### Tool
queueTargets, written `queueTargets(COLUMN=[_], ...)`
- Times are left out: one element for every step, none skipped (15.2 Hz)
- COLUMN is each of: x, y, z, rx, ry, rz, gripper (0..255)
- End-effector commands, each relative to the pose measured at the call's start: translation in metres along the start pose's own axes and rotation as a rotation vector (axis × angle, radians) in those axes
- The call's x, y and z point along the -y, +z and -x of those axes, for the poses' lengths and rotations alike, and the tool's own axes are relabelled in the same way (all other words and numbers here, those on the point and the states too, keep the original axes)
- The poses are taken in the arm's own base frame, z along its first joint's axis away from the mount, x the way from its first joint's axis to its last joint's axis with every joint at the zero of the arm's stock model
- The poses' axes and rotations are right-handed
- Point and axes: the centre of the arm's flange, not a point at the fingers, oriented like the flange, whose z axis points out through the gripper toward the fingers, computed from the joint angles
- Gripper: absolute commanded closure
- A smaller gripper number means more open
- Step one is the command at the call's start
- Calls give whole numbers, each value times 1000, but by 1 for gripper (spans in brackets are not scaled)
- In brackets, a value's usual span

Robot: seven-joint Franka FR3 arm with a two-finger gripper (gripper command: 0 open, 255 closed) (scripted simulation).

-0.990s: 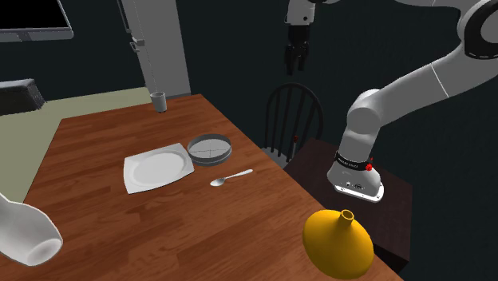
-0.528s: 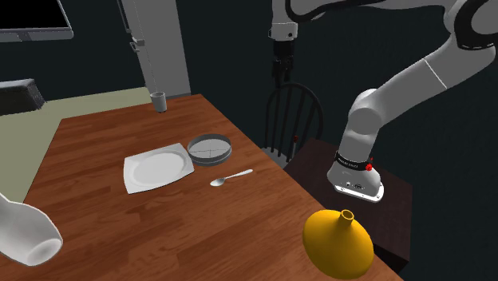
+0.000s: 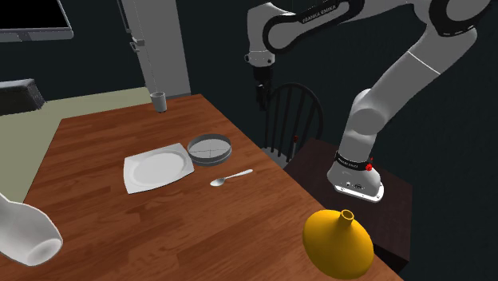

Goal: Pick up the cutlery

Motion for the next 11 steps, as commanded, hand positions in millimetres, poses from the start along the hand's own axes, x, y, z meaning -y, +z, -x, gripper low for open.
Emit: queueTargets(x=[16,24,32,40,49,57,65,74,83,91,100], y=[18,27,37,46,55,64,74,83,93,103,112], z=[-16,-23,-30,-37,-44,-50,-56,-62,-67,-72,-77], rx=[5,9,12,15,18,22,25,28,32,35,38], ry=[-57,-84,-111,-138,-166,-193,-220,-247,-275,-302,-329], rz=[14,20,27,34,41,48,55,62,69,76,83], gripper=[0,0,0,0,0,0,0,0,0,0,0])
